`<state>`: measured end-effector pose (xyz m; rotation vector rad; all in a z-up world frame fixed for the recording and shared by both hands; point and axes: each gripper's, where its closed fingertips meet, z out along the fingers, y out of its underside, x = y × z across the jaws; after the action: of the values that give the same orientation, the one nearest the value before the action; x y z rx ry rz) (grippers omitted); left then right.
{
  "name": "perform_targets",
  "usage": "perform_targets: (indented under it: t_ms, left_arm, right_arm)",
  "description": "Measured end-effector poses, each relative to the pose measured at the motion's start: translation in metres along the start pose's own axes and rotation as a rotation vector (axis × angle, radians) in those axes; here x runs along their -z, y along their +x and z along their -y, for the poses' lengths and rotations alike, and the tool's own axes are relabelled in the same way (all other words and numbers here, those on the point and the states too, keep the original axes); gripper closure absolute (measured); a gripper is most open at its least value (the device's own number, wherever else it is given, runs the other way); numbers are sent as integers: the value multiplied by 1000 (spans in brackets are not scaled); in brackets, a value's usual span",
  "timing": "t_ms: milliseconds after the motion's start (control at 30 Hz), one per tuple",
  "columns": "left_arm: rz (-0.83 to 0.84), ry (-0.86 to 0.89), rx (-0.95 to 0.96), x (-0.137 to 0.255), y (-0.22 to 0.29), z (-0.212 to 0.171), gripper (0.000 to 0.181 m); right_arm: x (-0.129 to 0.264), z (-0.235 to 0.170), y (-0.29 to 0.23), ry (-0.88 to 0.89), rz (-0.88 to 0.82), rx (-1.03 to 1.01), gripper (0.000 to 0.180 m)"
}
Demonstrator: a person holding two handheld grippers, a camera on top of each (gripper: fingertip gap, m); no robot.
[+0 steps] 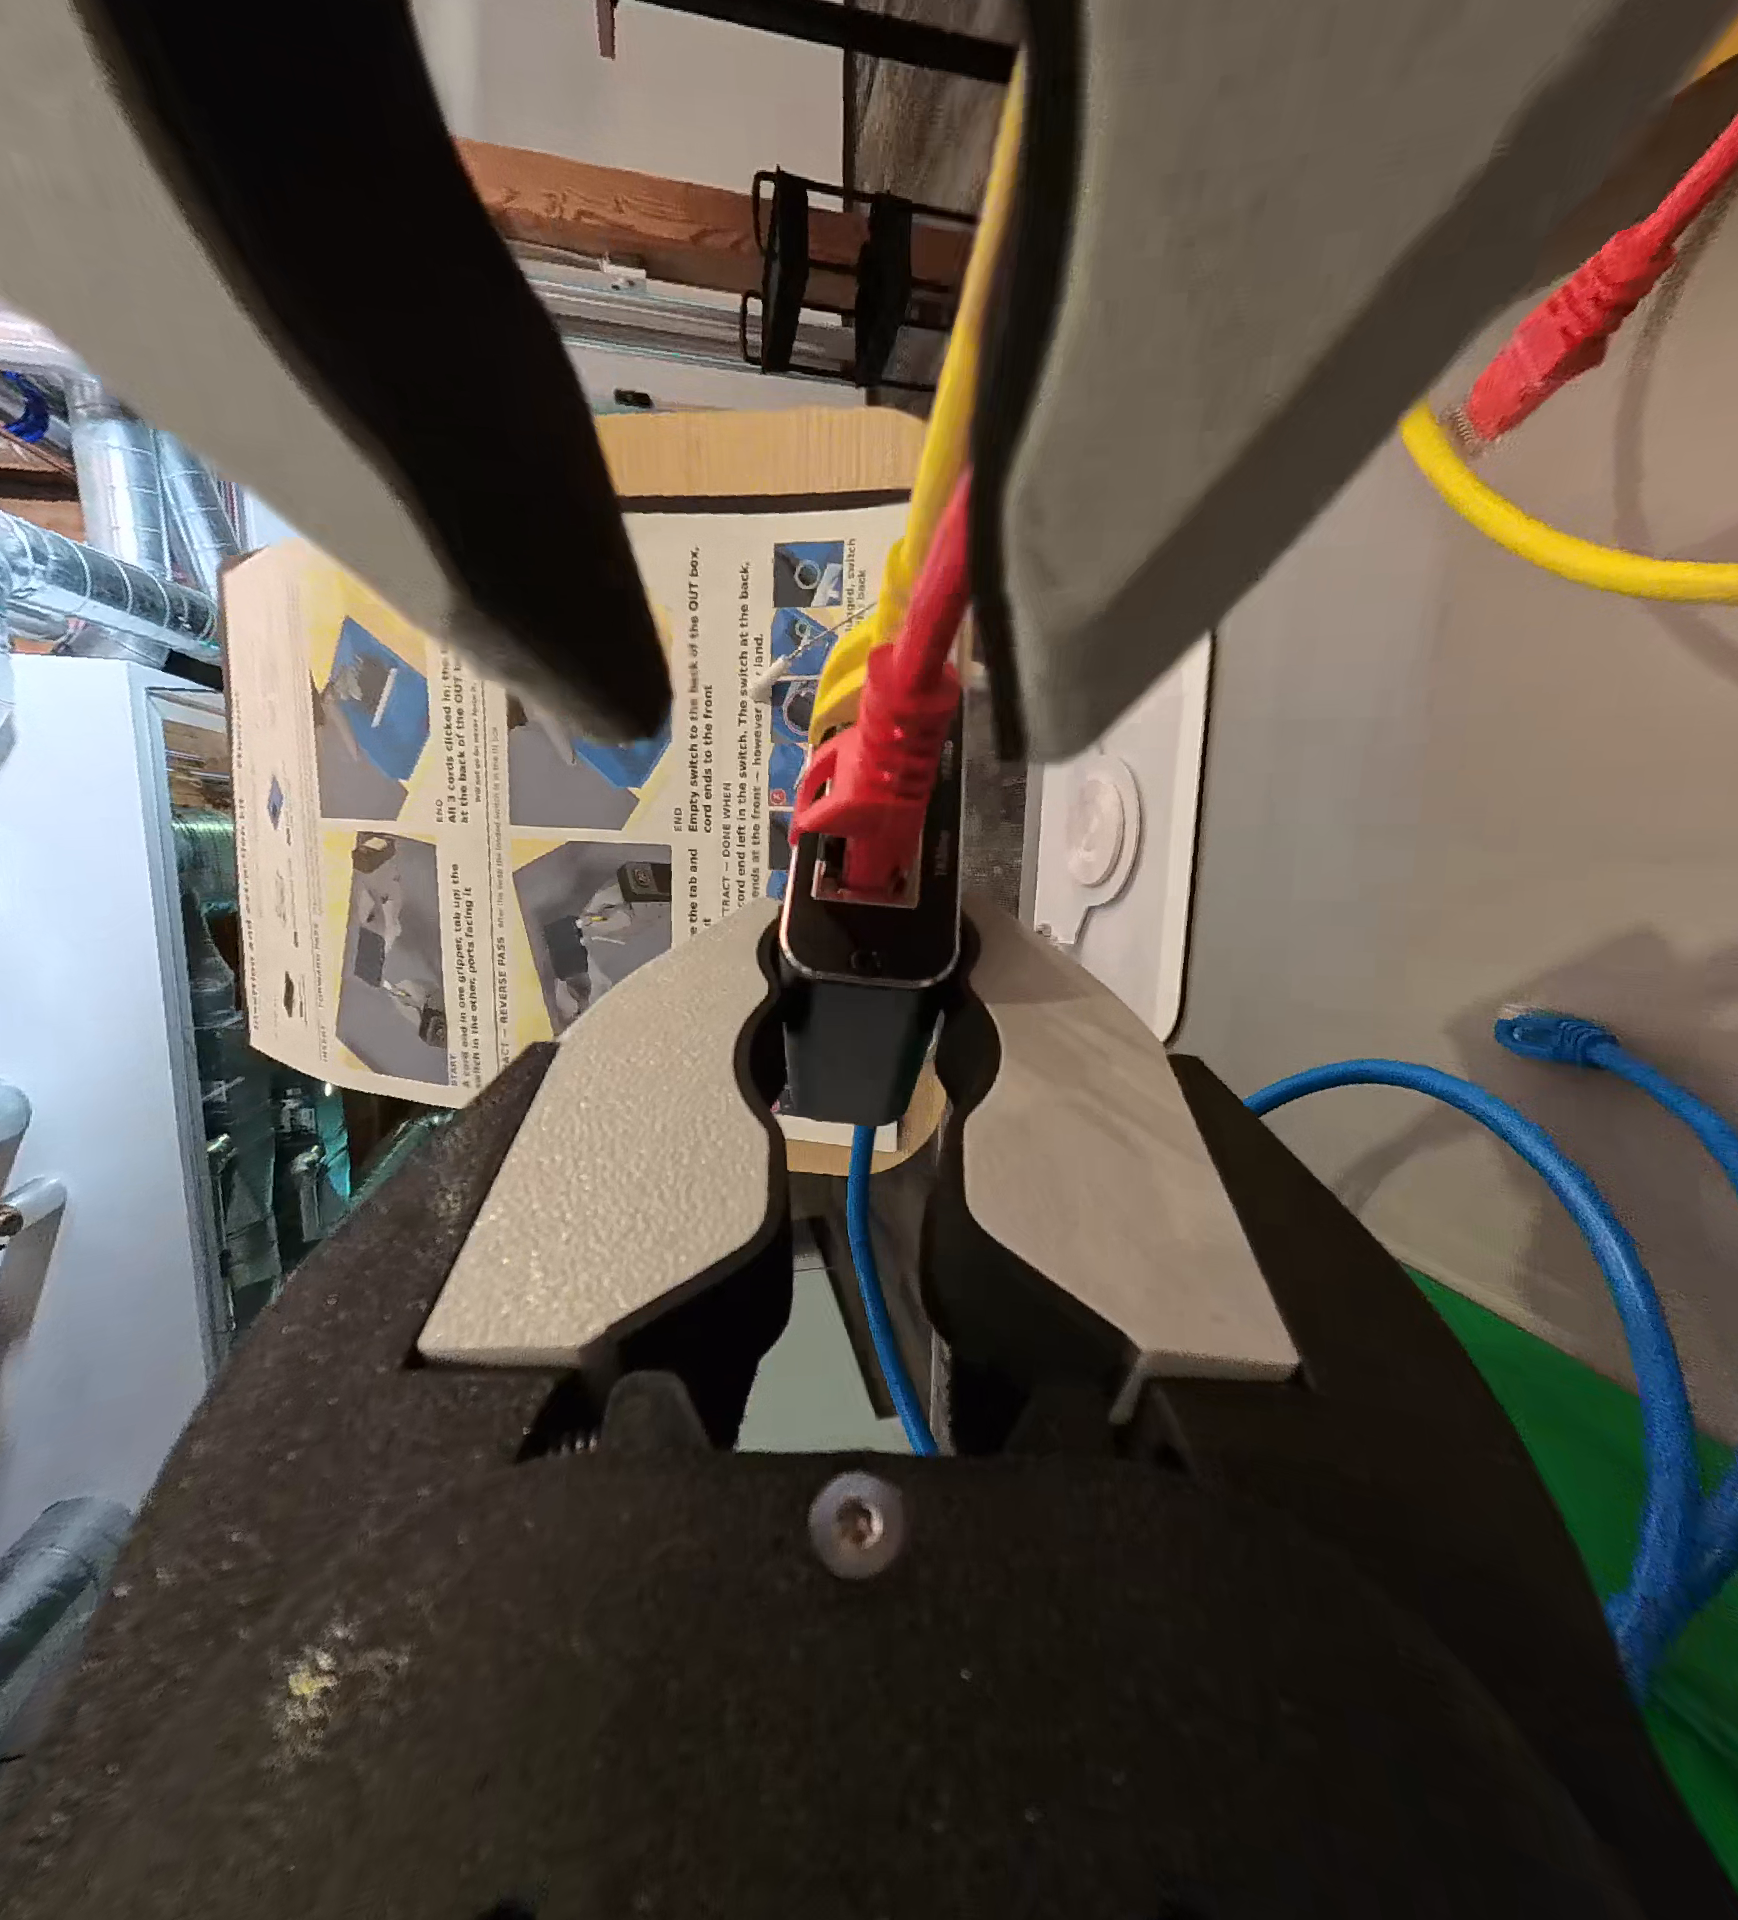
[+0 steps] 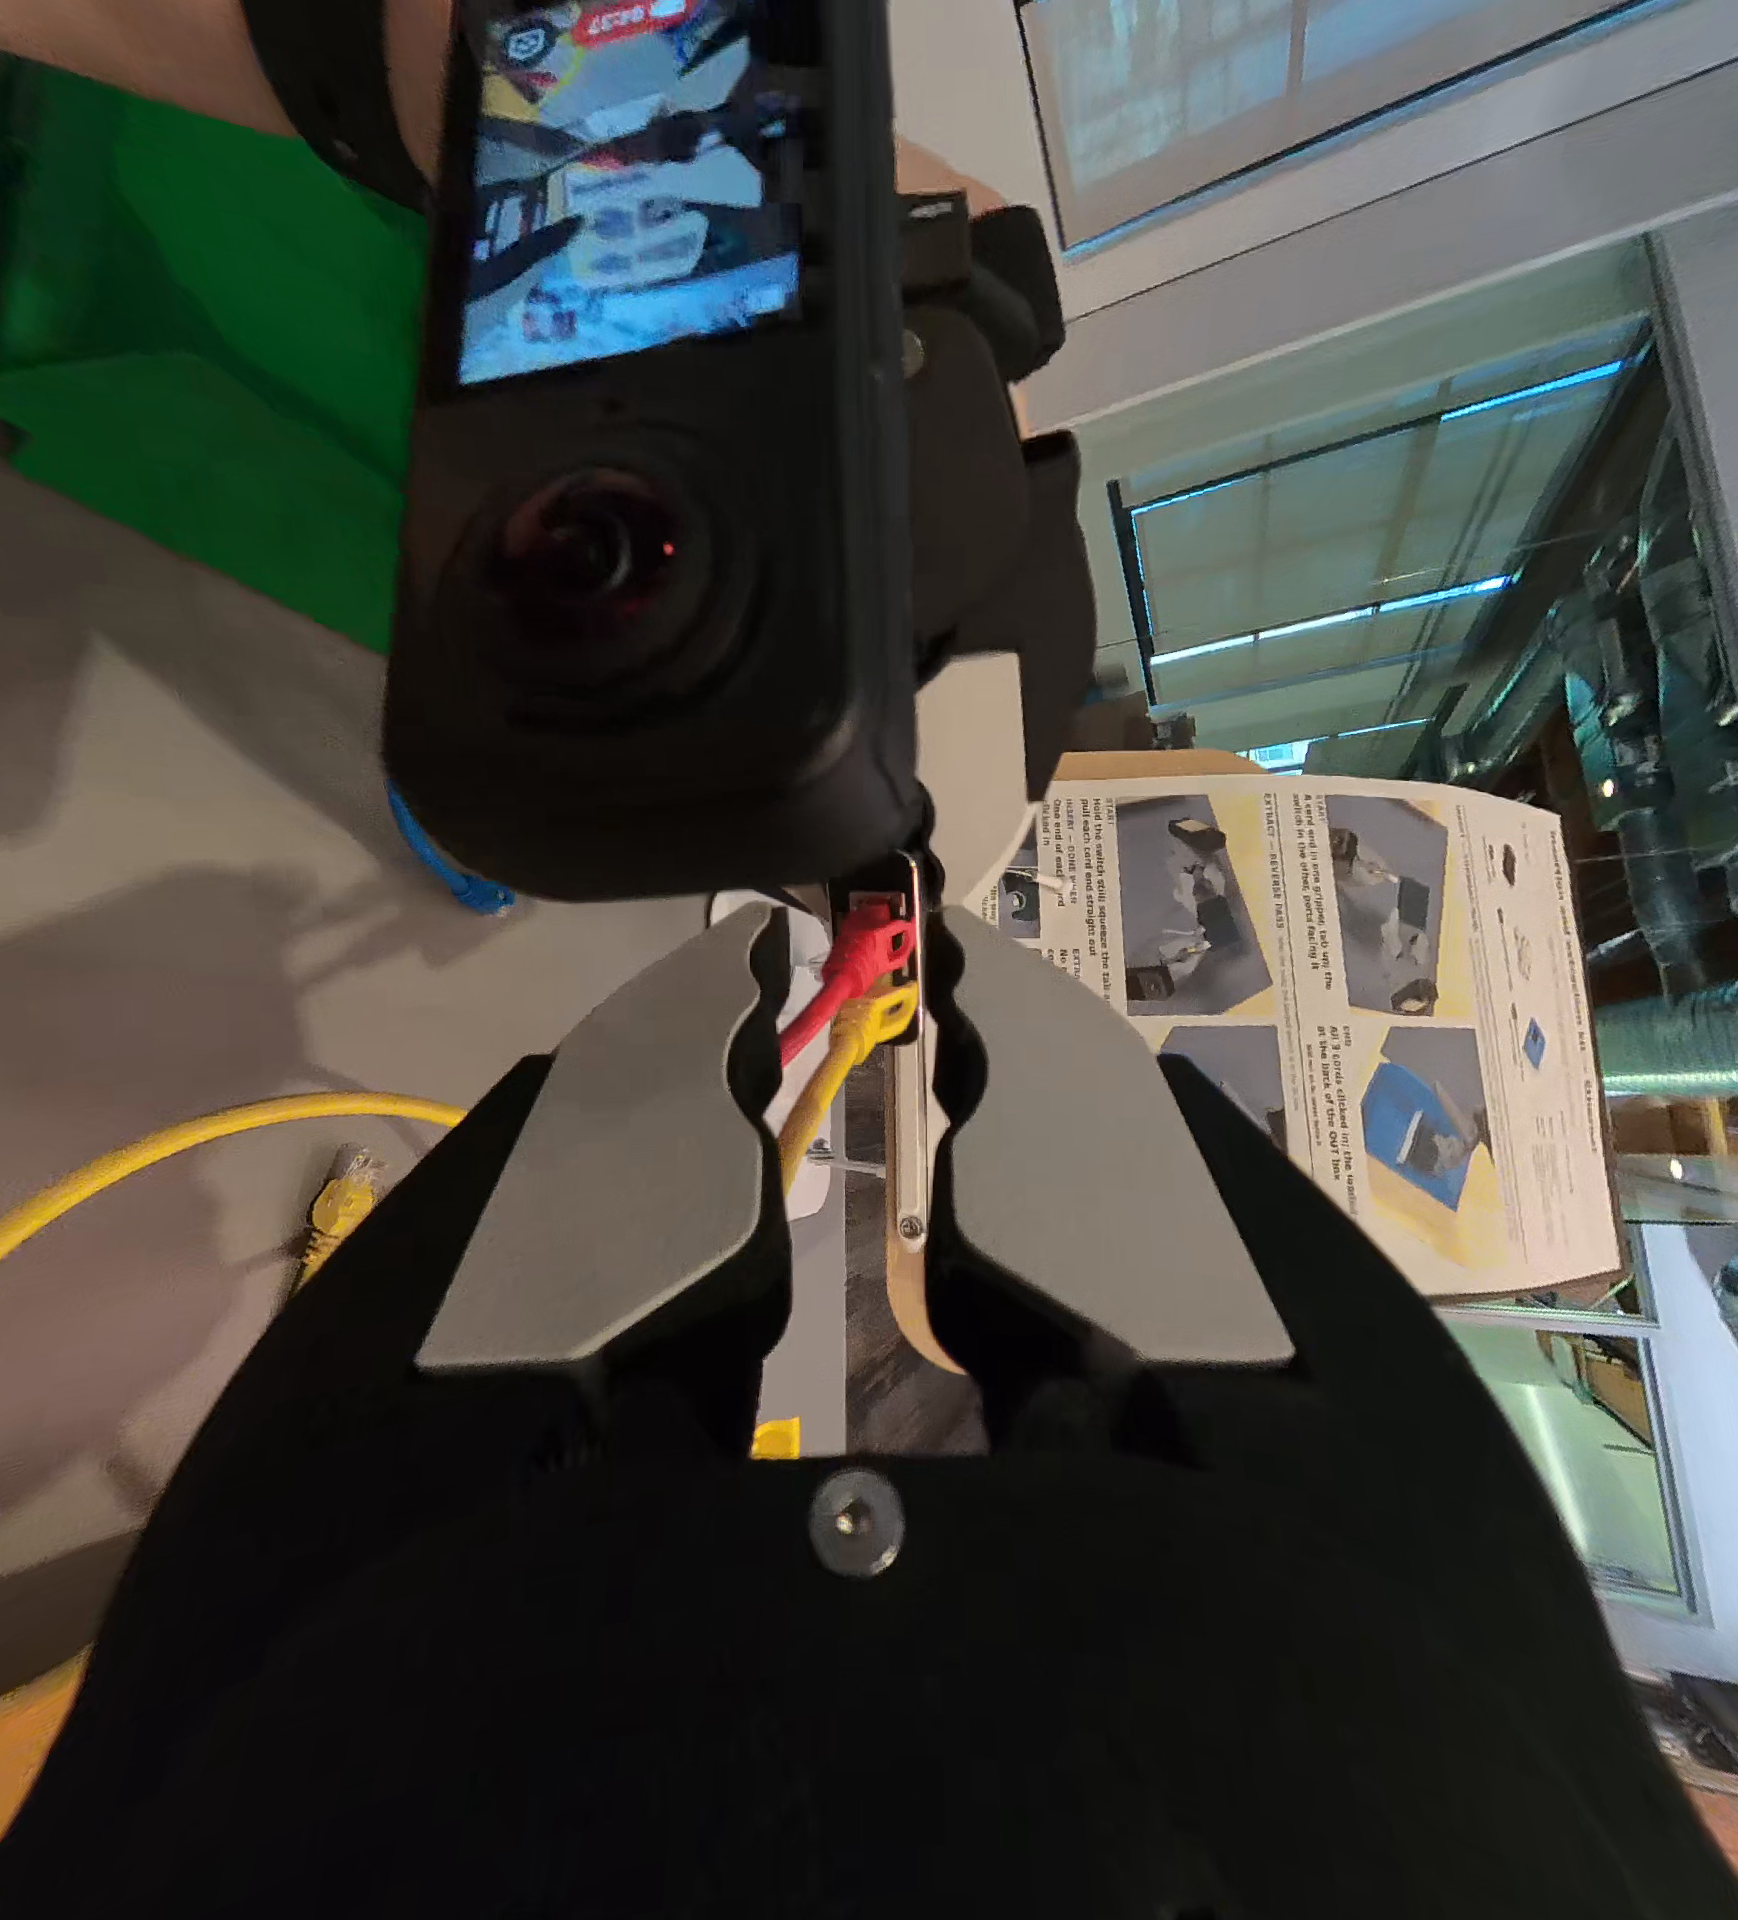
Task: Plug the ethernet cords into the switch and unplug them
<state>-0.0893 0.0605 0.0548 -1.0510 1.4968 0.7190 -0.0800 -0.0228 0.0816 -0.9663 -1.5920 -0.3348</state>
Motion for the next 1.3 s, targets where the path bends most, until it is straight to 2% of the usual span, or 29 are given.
perform_targets:
  t_ms: [33,200,500,700,867,1300]
  left_arm:
    - [2,-2,-3,0,0,1,156]
    - [-8,2,-6,3,1,10,156]
    - [-35,101,19,10,3,26,156]
    - [-31,106,38,12,0,27,156]
    - [-1,145,12,18,-4,33,156]
    - [59,94,-68,17,-7,35,156]
  right_arm:
    - [0,-1,0,-12,-4,11,154]
    - [1,-19,4,-95,-25,30,153]
    - [15,-40,11,-74,-50,63,160]
    - [30,-30,2,-160,20,73,159]
    - [33,-9,12,-101,-79,158,158]
    - [17,-33,8,-264,-46,100,152]
